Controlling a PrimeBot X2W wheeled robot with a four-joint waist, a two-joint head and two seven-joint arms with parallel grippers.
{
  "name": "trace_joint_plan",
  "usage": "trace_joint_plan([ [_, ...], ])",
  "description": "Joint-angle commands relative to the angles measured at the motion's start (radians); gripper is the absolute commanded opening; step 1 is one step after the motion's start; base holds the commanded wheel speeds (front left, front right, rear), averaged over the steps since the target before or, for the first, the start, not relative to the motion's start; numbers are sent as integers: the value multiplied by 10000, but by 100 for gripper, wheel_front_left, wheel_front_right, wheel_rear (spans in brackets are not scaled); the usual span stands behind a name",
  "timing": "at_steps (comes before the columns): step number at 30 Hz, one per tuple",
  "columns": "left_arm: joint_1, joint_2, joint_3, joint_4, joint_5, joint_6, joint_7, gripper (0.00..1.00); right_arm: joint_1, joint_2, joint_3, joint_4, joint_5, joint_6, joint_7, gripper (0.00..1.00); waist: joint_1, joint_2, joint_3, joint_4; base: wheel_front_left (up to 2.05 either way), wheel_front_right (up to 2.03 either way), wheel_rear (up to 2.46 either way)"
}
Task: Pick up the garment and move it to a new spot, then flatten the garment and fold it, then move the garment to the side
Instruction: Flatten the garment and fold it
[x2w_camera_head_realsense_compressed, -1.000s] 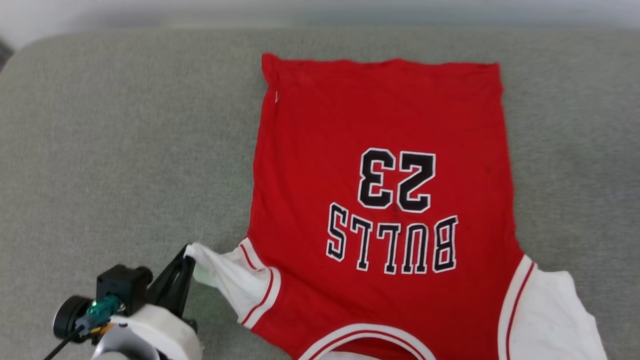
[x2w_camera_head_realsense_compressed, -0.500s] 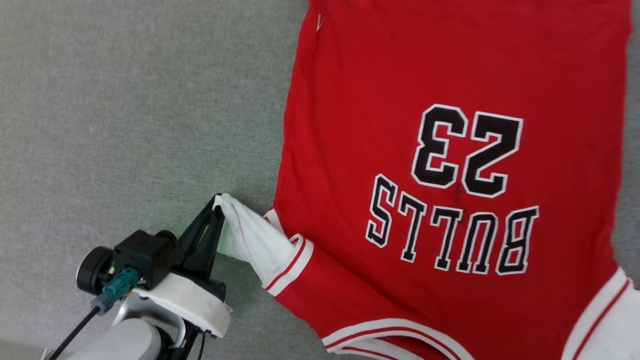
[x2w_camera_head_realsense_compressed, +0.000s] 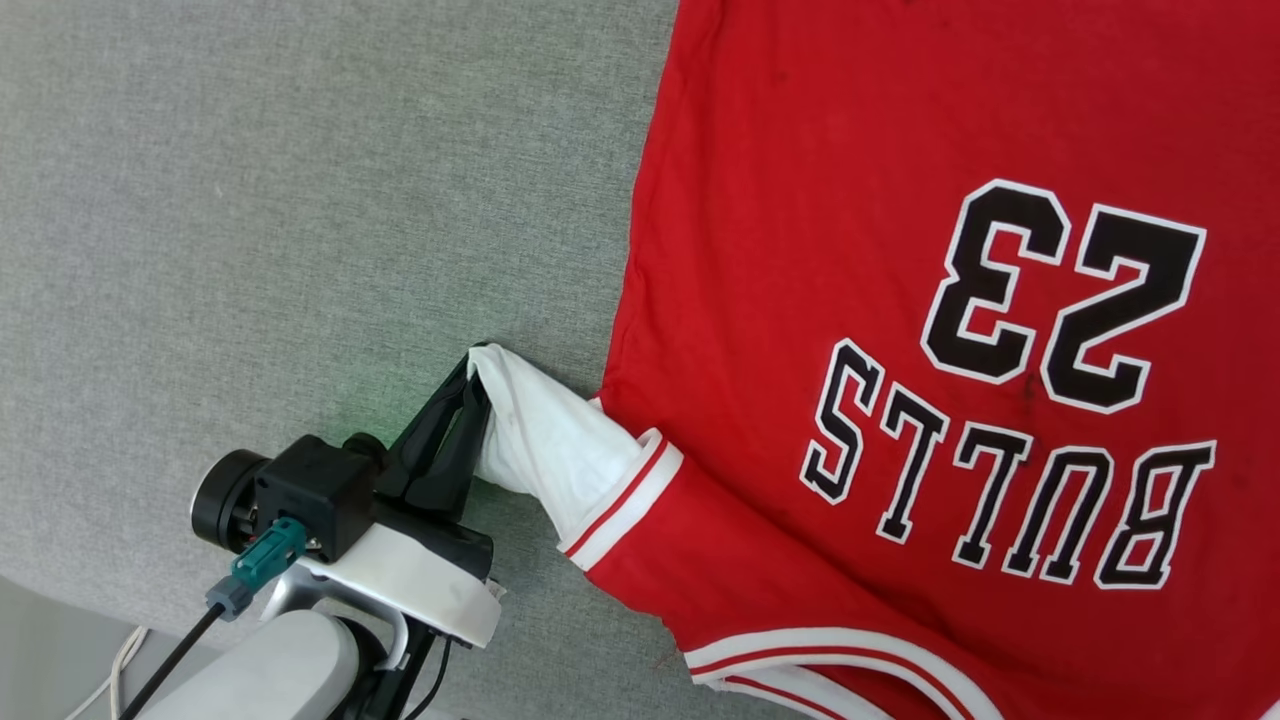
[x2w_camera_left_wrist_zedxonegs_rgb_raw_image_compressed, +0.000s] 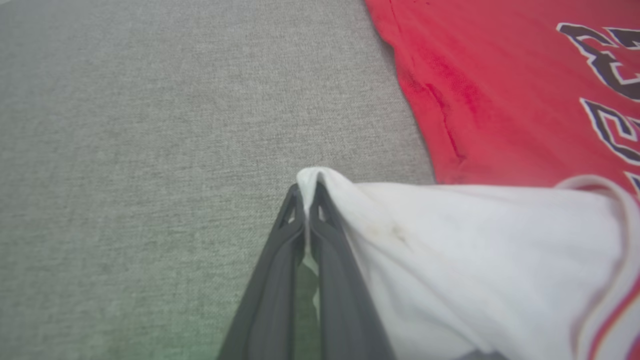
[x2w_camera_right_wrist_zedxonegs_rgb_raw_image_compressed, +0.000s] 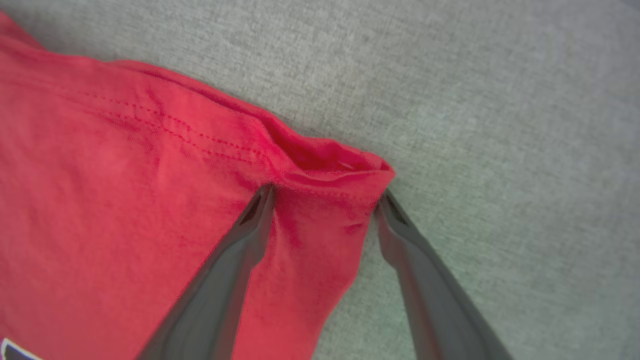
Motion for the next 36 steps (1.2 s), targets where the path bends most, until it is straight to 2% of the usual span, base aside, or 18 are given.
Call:
trace_joint_plan([
  [1,-100,-65,72,80,76,-11,-22,0,1048,197,190,332,-79,-4,132,100,0,0,33,65,0,0,0],
  [2,-69,-118,98,100,92,-31,-22,0,1096,175,137,283,-94,-4,143,0,0,0,10,56,0,0,0],
  [8,238,-242,162,233,178,-93,-22,0,834,-18,-151,-264,-195,-4,-291,0,0,0,-599,-172,0,0,0],
  [12,600,-150,302,356,113,-32,-24,0,917,-131,187,-758,158,-4,-648,0,0,0,-1313,-511,0,0,0],
  [19,1418,60,468,327,-15,248,-23,0,2128,-1405,1338,-2278,1446,-4,-1169,0,0,0,-2649,-1228,0,0,0],
  [24,2016,304,505,258,-172,510,12,0,3861,-2807,1650,-3665,2503,-4,-1699,0,0,0,-3406,-1662,0,0,0],
  [29,2468,592,557,233,-278,690,44,0,6346,-4160,1374,-4707,3337,-4,-2238,0,0,0,-3894,-1978,0,0,0],
  [31,2559,654,588,224,-316,709,43,0,6855,-4395,1250,-4850,3473,-4,-2356,0,0,0,-3959,-2039,0,0,0],
  [32,2731,755,640,196,-371,786,39,0,7951,-4759,950,-4991,3683,-4,-2625,0,0,0,-4079,-2157,0,0,0],
  [33,2731,755,640,196,-371,786,39,0,7951,-4759,950,-4991,3683,-4,-2625,0,0,0,-4079,-2157,0,0,0],
  [36,2922,863,713,136,-435,855,33,0,9681,-5059,548,-4909,3976,-4,-2973,0,0,0,-4211,-2278,0,0,0],
])
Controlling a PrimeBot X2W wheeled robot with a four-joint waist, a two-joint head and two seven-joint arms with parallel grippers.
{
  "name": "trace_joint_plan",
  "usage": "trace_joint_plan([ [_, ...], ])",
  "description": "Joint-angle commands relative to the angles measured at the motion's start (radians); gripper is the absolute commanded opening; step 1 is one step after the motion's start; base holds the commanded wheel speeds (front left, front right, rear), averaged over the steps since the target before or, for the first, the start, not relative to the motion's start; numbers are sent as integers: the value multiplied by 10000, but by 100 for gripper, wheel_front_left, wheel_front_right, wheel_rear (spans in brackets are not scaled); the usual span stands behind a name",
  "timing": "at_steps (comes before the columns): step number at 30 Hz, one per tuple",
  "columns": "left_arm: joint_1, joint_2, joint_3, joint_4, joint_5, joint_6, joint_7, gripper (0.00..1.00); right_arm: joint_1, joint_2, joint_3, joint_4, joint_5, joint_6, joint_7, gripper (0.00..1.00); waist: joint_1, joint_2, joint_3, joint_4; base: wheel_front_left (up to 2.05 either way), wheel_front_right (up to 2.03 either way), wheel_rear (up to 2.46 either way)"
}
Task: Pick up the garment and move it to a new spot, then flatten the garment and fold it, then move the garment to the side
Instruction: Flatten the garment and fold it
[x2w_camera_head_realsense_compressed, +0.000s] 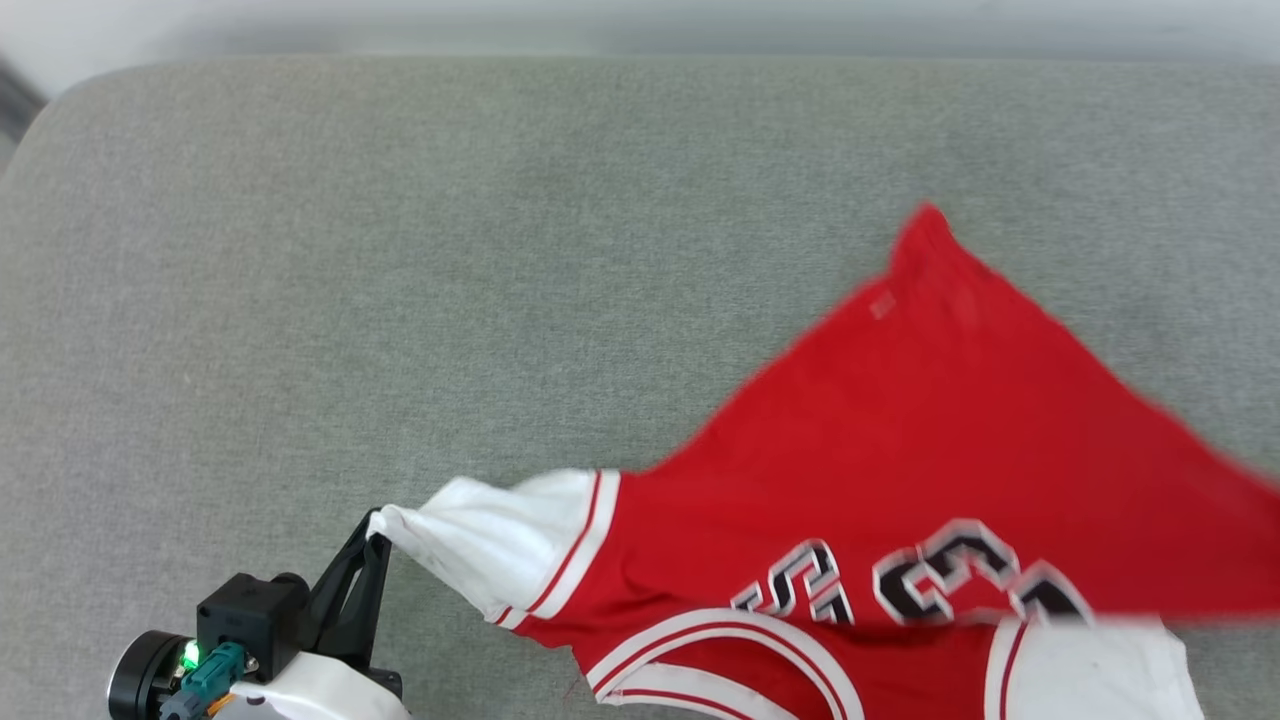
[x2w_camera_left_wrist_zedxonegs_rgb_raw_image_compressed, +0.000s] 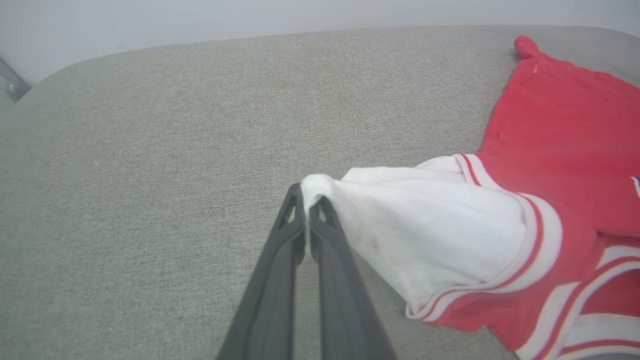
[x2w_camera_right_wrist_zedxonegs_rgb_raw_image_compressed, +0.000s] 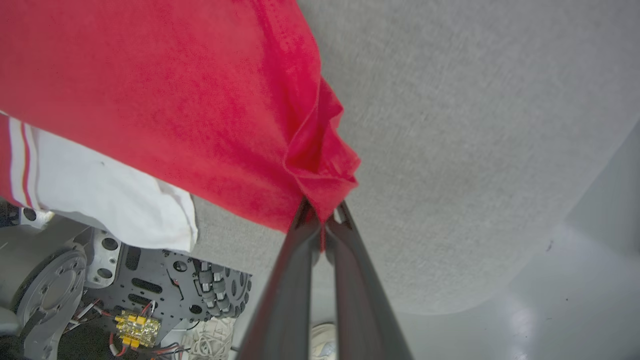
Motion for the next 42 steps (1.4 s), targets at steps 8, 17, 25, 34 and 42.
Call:
trace_joint_plan([
  [8,230,122,33,-8,19,82,-3,0,3927,589,-1026,-30,103,-4,-771,0,1,0,-154,-196,0,0,0],
  [17,-140,-3,-74,141,116,-54,46,0,4765,2464,-1713,81,-987,-4,-1130,8,1,0,118,-87,0,0,0],
  [25,-127,-88,-127,220,159,-58,28,0,3524,2579,-3051,-1040,-1090,-5,-1160,100,1,0,-144,-93,0,0,0],
  [34,-462,-201,-272,123,350,-154,67,0,546,1958,-2918,-2670,-1260,-5,-7,100,1,0,131,175,0,0,0],
  [42,-1064,-520,-422,230,567,-402,60,0,-2765,2235,-602,-1415,-1810,-5,1410,100,1,0,910,650,0,0,0],
])
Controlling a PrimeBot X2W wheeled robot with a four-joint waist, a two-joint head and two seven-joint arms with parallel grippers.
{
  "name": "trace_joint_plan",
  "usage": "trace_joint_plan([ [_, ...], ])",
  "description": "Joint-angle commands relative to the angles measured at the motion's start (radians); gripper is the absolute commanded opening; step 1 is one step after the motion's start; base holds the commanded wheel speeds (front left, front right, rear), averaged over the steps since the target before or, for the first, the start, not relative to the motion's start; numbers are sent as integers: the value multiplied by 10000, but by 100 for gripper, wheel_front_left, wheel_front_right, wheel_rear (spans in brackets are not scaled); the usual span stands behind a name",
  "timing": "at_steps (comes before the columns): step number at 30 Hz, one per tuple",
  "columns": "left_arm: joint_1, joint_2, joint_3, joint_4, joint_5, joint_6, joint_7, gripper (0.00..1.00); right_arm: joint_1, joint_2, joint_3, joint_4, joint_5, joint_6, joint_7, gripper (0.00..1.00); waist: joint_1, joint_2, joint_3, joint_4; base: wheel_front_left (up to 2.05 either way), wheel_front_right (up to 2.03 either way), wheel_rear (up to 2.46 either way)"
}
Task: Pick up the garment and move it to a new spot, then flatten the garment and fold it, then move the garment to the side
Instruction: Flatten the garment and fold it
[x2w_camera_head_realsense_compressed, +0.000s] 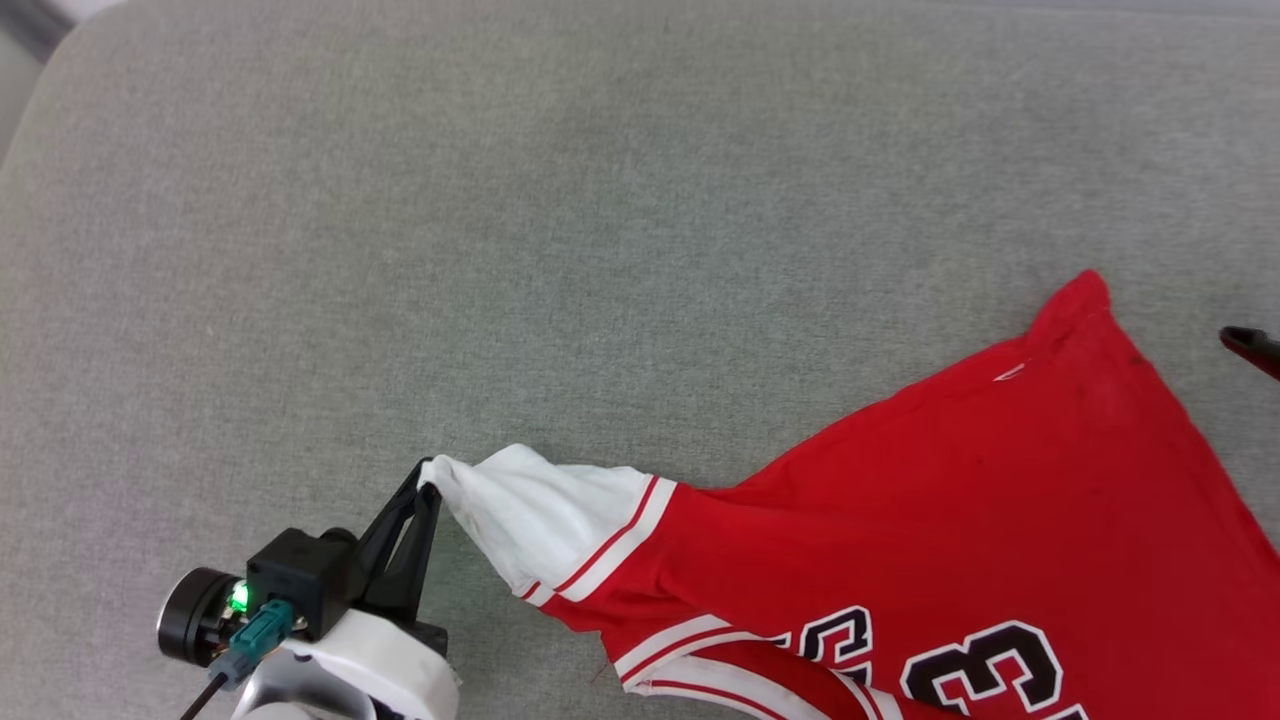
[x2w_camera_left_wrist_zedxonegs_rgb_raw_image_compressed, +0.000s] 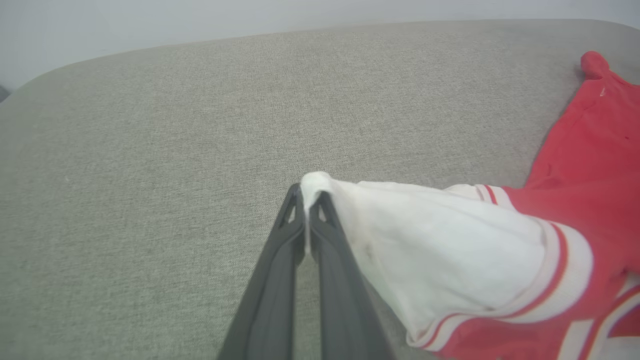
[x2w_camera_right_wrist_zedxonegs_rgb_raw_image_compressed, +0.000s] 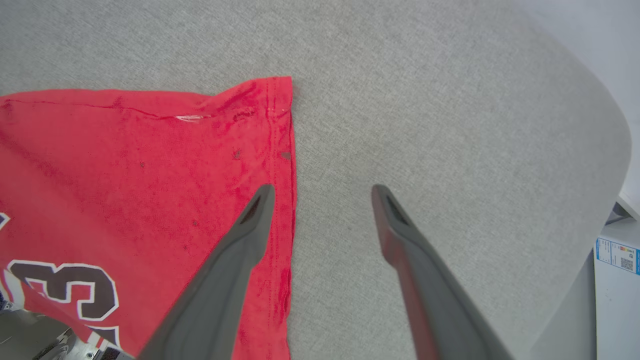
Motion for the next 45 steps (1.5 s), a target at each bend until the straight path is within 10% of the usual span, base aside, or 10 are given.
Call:
trace_joint_plan([
  [1,-221,-130,-28,49,79,-72,-31,0,-610,269,532,448,-203,-7,183,100,-1,0,351,249,0,0,0],
  [17,-893,-611,-84,504,279,-398,-82,0,-2463,1331,4563,3847,-515,-7,-779,100,-1,0,1250,586,0,0,0],
  [18,-887,-622,-69,551,261,-411,-86,0,-2497,1295,4721,3937,-457,-7,-867,71,-1,0,1211,555,0,0,0],
  [19,-873,-627,-54,599,239,-415,-92,0,-2599,1240,4831,3996,-458,-7,-1035,21,-1,0,1166,524,0,0,0],
  [20,-853,-628,-34,643,233,-422,-92,0,-2707,1228,4886,4058,-438,-7,-1270,0,-1,0,1096,486,0,0,0],
  [45,-3274,261,1010,159,855,-994,508,0,-4615,1145,4527,3140,344,-7,-5606,0,-1,0,-769,-735,0,0,0],
])
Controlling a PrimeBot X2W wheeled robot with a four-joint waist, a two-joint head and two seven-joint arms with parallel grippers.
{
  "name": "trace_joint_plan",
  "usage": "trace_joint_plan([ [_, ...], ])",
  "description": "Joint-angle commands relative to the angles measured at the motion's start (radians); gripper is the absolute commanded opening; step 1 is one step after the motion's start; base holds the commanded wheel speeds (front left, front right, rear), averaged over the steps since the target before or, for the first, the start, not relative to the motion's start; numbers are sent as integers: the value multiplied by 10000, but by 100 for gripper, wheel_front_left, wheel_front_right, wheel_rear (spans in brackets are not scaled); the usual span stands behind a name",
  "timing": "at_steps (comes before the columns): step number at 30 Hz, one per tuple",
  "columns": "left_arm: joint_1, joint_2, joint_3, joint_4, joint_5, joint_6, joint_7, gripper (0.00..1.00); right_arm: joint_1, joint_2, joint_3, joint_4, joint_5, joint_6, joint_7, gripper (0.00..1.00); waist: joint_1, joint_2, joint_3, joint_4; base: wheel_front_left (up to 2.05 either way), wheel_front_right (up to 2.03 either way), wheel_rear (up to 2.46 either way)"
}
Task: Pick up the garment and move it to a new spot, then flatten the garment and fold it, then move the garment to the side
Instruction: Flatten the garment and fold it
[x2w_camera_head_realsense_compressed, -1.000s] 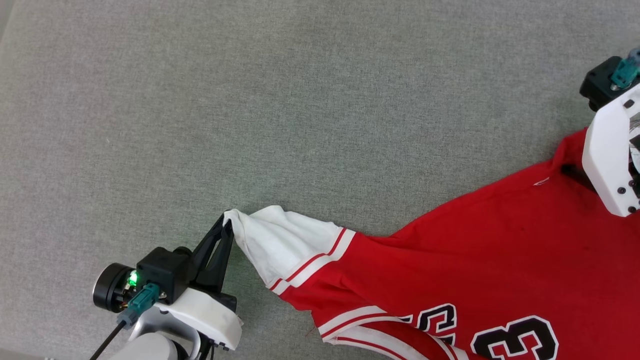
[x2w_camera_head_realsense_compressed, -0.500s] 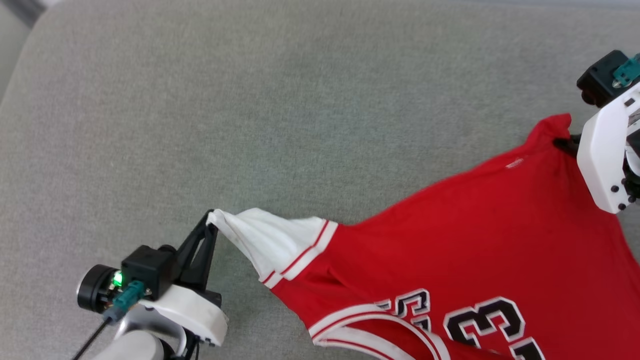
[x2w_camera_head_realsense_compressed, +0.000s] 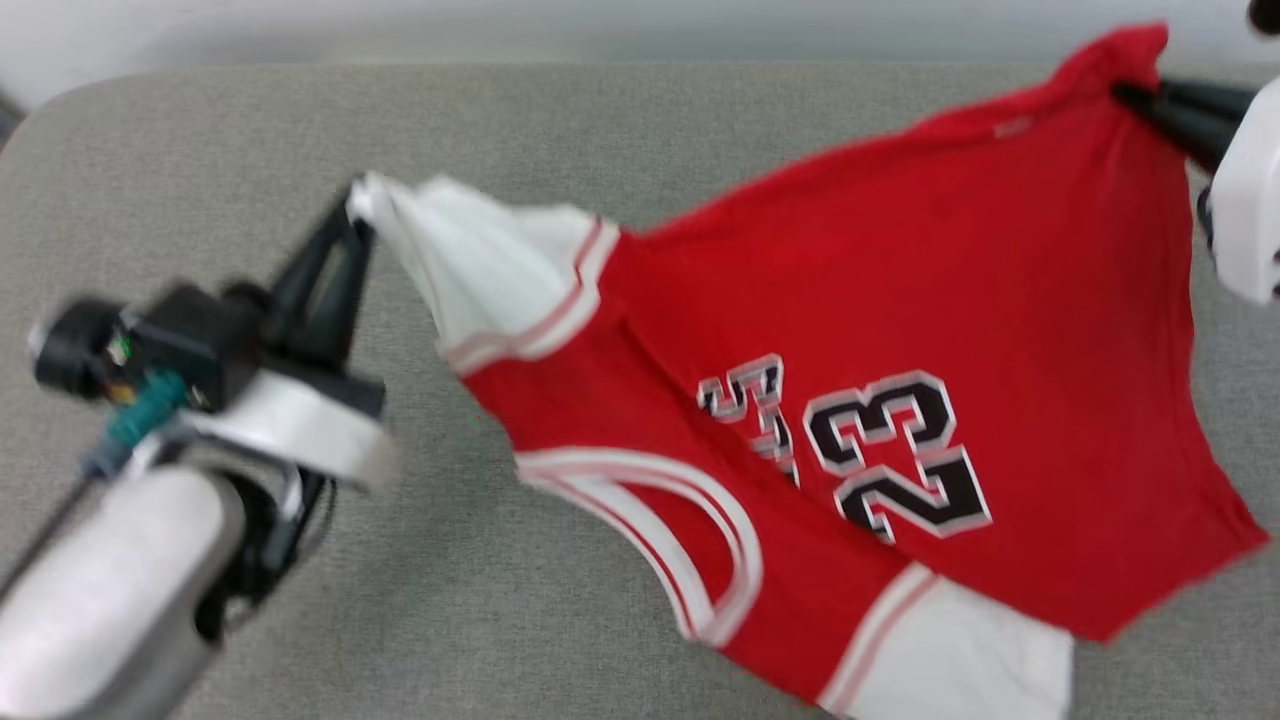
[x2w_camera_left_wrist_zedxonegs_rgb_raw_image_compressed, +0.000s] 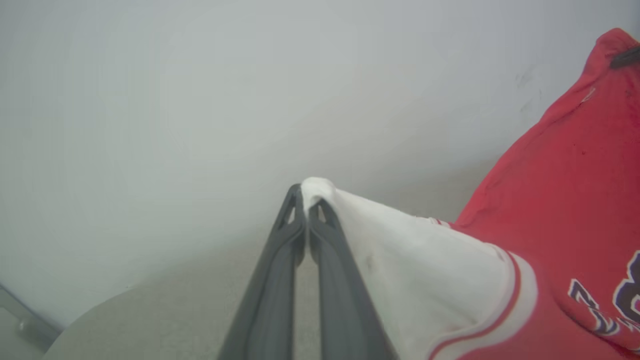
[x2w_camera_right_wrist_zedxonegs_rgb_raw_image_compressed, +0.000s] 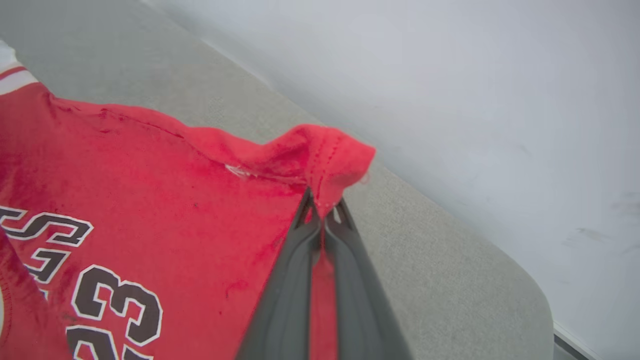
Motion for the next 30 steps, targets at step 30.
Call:
trace_joint_plan([
  [30,-13226,-2175,730,5142,1828,-3107,954,0,-8102,2070,-1631,3545,-3208,-7,-1794,0,0,0,3486,-424,0,0,0],
])
